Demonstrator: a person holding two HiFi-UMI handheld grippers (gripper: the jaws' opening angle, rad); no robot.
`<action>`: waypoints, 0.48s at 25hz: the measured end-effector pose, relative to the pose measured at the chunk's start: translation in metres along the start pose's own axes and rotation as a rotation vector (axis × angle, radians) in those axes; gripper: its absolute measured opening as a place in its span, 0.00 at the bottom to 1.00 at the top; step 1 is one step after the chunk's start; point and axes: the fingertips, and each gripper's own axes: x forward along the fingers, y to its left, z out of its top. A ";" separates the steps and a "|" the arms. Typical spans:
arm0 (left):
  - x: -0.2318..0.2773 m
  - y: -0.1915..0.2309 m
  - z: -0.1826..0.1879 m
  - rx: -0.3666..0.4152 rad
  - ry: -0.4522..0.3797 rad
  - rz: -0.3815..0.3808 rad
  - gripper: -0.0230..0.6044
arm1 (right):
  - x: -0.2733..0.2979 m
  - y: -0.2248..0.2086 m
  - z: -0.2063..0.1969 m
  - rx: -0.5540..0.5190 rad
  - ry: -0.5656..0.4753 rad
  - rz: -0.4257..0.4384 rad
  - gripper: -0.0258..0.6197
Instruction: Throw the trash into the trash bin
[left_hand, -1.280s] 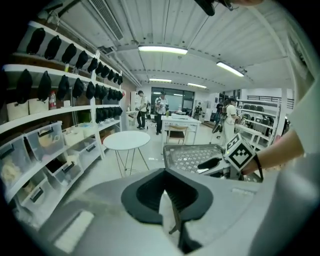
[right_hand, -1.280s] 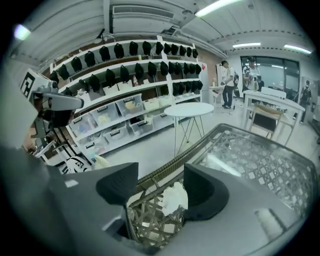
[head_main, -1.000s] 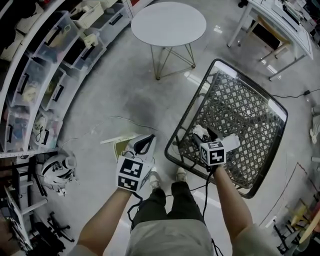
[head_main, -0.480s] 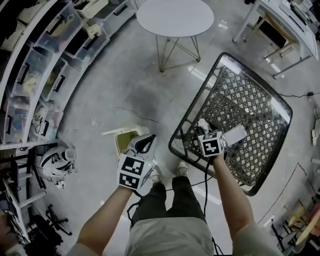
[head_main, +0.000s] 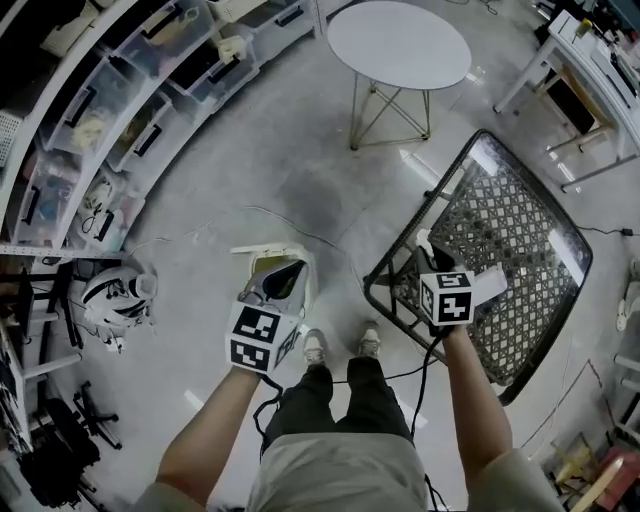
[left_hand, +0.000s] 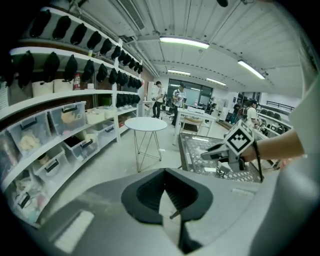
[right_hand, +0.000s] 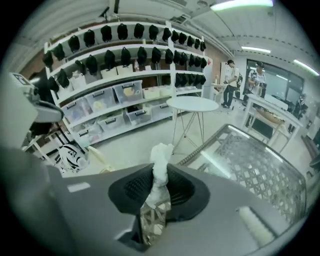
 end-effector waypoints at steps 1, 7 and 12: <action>-0.009 0.011 0.000 -0.012 -0.011 0.022 0.04 | -0.005 0.013 0.014 -0.008 -0.031 0.022 0.15; -0.065 0.077 -0.016 -0.068 -0.037 0.139 0.04 | -0.020 0.114 0.076 -0.065 -0.137 0.183 0.15; -0.105 0.118 -0.044 -0.110 -0.041 0.208 0.04 | -0.003 0.206 0.082 -0.153 -0.103 0.315 0.15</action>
